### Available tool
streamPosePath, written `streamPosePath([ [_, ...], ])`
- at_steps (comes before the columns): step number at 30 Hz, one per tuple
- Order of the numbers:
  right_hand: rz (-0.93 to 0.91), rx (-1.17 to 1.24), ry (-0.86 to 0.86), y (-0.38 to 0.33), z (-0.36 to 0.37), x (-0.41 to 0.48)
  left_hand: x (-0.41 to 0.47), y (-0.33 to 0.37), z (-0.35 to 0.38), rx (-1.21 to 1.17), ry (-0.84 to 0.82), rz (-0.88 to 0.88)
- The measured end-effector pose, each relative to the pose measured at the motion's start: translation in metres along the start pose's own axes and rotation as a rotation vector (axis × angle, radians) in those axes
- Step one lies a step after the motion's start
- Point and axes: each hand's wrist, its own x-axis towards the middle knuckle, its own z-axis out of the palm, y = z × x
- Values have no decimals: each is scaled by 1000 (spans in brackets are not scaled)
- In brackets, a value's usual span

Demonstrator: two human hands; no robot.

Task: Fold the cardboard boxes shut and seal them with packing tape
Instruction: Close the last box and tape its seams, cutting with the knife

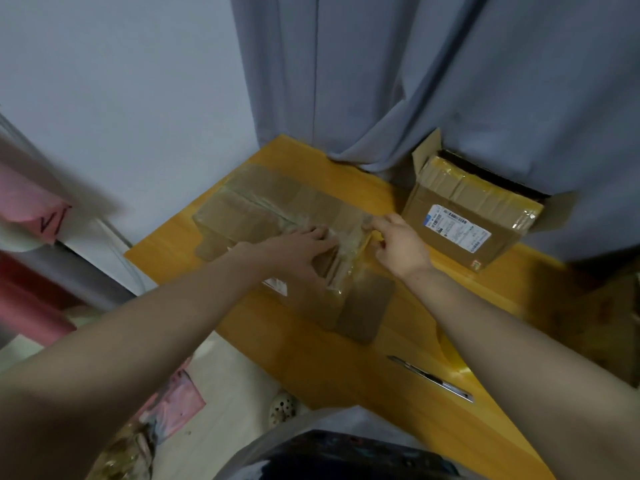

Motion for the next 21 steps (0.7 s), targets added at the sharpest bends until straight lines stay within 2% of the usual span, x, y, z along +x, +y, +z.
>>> streamPosePath([
  [4,35,-94,-35,4,-8,-10,12,7,-3,-25,-29,-10],
  [7,30,-7,-92,9,-13,-13,24,18,3,65,97,-11],
  [11,64,141,-42,28,-22,-24,38,29,9,93,168,-4],
  [16,360,186,-82,81,-2,-62,46,49,15,19,229,-81],
  [21,561,-8,-240,127,16,-108,57,55,26,93,284,-150],
])
